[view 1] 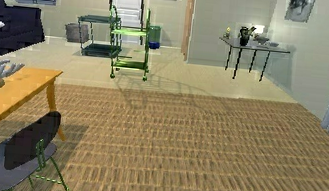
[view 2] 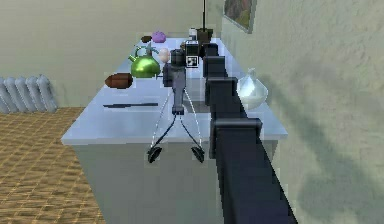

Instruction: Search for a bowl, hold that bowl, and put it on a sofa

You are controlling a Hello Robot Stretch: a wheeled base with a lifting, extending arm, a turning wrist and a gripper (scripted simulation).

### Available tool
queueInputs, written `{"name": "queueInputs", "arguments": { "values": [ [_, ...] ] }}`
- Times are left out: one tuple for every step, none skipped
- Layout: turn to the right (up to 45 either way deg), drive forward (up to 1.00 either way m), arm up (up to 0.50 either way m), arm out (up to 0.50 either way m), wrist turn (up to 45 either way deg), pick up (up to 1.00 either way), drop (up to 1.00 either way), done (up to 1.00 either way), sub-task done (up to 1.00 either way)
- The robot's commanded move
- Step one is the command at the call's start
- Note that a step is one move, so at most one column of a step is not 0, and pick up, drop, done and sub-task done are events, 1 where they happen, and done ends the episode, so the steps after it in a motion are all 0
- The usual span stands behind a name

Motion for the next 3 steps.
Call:
{"name": "queueInputs", "arguments": {
  "values": [
    [0.0, 0.0, 0.0, 0.0, 45.0, 0.0, 0.0, 0.0, 0.0],
    [0.0, 0.0, 0.0, 0.0, 45.0, 0.0, 0.0, 0.0, 0.0],
    [0.0, 0.0, 0.0, 0.0, 45.0, 0.0, 0.0, 0.0, 0.0]
  ]
}}
